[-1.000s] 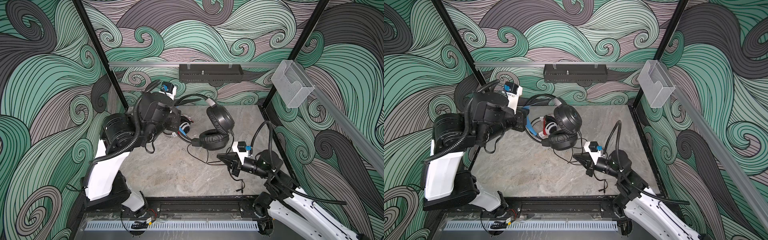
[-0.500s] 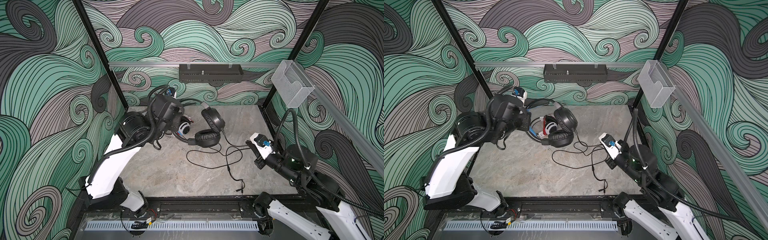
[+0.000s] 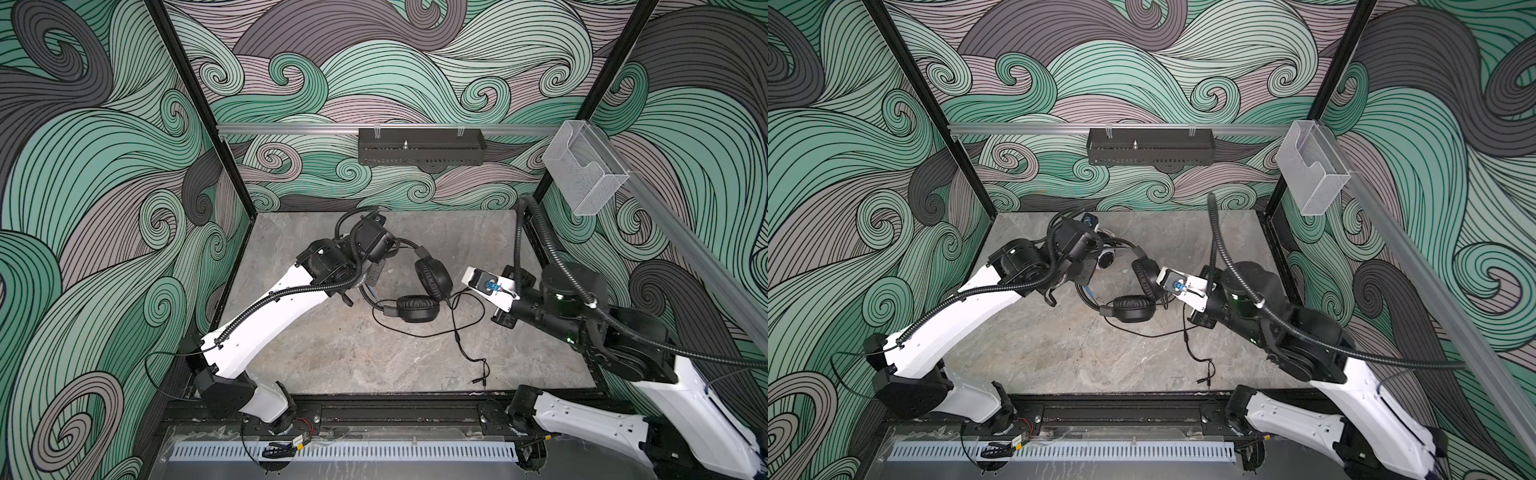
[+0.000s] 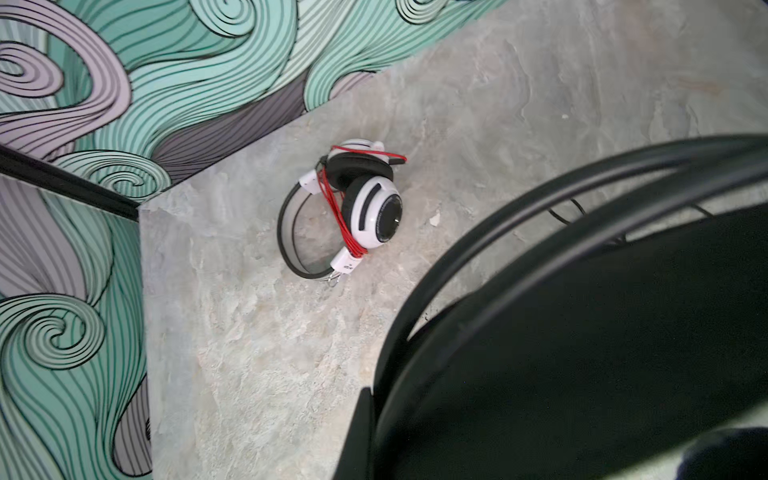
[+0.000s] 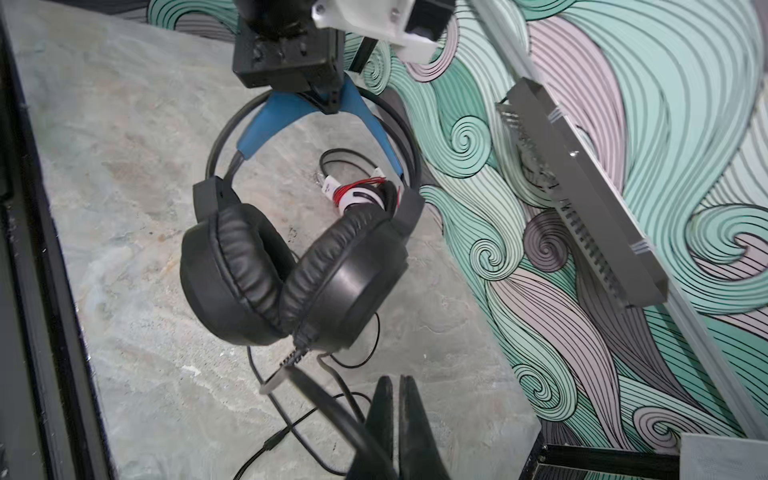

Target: Wrap the headphones

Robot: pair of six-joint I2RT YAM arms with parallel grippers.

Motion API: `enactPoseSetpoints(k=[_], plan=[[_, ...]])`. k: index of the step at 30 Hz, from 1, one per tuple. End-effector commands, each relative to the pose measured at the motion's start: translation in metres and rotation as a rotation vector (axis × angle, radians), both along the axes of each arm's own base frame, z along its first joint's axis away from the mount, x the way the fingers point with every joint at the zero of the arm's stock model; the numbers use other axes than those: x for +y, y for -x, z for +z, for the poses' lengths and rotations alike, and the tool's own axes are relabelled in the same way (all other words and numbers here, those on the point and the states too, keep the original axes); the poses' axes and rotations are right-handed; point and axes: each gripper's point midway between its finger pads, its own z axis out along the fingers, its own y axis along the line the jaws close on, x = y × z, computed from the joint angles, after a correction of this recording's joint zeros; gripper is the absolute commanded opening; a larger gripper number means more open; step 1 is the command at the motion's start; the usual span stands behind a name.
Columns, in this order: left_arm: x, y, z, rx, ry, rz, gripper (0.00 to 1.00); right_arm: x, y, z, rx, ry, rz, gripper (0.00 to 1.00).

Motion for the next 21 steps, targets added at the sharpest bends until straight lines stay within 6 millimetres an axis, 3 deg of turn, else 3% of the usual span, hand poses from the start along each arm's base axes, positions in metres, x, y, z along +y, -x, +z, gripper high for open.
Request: enactPoseSetpoints(k=[1, 7, 21], plan=[[-0.018, 0.003, 0.019, -0.068, 0.152, -0.083, 0.0, 0.015, -0.006, -0.002, 0.015, 0.051, 0.006, 0.0], [-0.031, 0.009, -0.007, -0.055, 0.184, -0.165, 0.0, 0.042, -0.026, -0.018, 0.11, 0.12, -0.032, 0.0], [-0.062, 0.026, -0.027, -0.027, 0.211, -0.423, 0.0, 0.067, -0.069, -0.049, 0.228, 0.27, -0.22, 0.0]])
